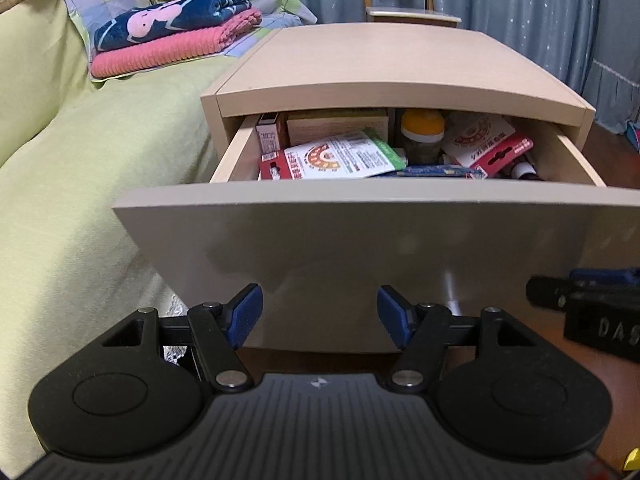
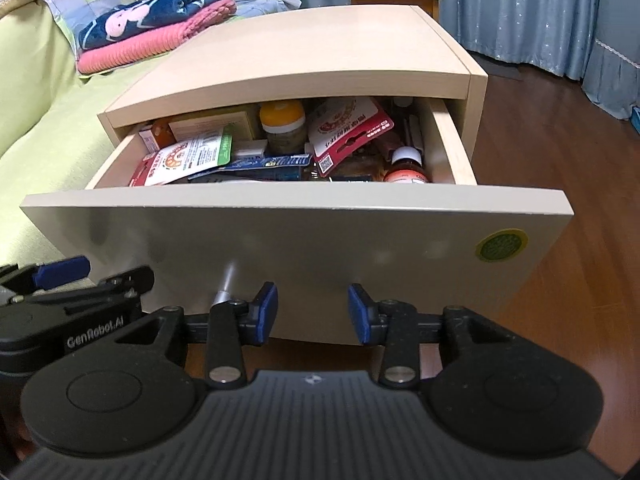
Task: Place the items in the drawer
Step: 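Bring both grippers against the front panel of the open drawer, then push the drawer front inward into the nightstand with both grippers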
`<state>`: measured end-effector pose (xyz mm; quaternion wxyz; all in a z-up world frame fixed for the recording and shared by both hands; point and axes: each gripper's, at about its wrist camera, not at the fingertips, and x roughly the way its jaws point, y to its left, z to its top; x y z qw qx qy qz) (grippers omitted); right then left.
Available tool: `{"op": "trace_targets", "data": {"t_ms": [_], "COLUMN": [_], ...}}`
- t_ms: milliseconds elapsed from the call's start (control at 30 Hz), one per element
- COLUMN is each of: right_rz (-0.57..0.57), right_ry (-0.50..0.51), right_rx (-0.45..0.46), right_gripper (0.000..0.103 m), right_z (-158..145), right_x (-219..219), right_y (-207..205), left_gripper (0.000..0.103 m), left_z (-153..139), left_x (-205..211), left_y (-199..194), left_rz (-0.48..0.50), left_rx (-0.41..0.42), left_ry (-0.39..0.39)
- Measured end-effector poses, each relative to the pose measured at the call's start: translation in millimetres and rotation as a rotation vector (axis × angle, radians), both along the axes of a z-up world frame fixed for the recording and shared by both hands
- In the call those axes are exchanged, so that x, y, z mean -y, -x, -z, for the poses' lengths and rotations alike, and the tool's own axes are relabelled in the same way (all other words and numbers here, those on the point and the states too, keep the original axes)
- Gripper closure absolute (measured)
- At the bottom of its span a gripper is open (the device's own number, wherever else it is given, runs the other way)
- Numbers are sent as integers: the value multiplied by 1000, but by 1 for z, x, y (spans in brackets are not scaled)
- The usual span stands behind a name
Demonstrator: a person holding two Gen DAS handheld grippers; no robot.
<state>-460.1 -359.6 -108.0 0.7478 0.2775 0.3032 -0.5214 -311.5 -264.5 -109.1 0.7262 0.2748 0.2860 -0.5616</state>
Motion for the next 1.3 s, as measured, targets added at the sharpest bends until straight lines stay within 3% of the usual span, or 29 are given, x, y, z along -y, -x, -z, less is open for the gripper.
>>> {"op": "trace_targets", "data": {"t_ms": [1300], "right_rz": [69], "right_ry": [32], "right_rx": [-27], "right_gripper": [69], "right_z": [-1], "right_x": [11], "right_y": [-12], "left_gripper": [36], "left_z": [21], "left_x": [16], "left_y": [-4], "left_rz": [26], "left_rx": [-57], "left_ry": [-9]}}
